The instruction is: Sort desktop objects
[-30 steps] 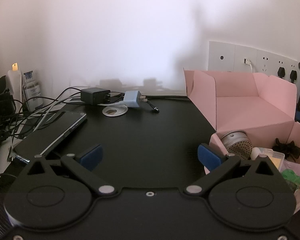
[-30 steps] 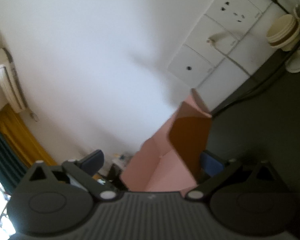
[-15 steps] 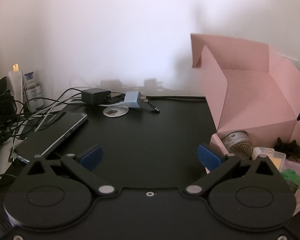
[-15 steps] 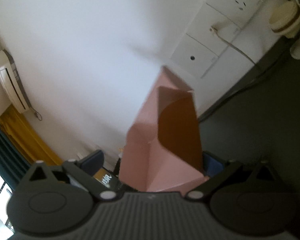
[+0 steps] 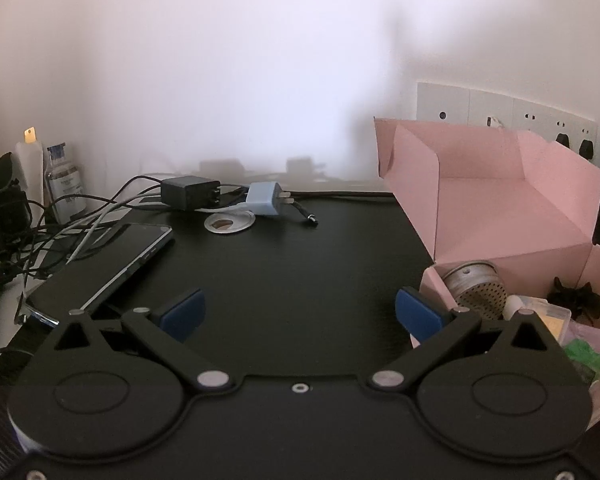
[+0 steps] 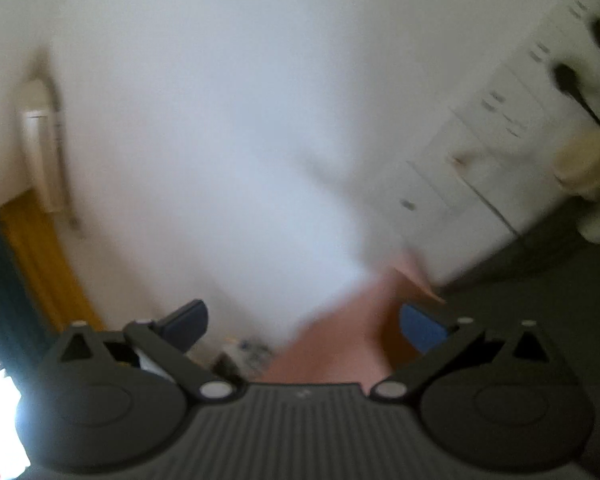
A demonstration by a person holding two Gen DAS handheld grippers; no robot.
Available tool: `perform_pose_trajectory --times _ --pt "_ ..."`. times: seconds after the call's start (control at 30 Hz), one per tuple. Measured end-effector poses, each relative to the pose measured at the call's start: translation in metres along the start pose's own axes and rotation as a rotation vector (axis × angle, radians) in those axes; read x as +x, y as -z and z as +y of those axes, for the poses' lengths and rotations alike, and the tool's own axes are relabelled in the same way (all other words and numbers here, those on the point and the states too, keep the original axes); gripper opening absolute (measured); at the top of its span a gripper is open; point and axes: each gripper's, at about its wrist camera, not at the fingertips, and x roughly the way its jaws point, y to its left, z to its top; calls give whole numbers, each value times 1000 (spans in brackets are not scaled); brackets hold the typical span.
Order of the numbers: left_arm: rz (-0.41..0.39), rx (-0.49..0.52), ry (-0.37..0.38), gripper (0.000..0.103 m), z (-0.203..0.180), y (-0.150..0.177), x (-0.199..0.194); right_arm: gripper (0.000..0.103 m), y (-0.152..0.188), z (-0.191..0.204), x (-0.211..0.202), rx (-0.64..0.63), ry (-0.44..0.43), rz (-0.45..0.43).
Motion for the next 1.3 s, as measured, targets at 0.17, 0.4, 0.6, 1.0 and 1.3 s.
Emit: perform_pose_trajectory --times 0.17,0.4,0.6,1.0,1.3 --pt "-5 7 -6 103 -1 0 -1 102 11 -28 25 118 57 127" --pt "-2 2 -9 103 -1 0 -2 102 22 -11 32 56 9 151" --pt "-4 5 -23 103 -3 0 -3 102 17 -1 25 40 -33 112" --pt "-10 18 -12 103 -5 1 -6 102 13 17 15 -121 -49 33" --pt "-34 87 -11 103 -9 -1 -14 102 18 53 -12 -259 -30 76"
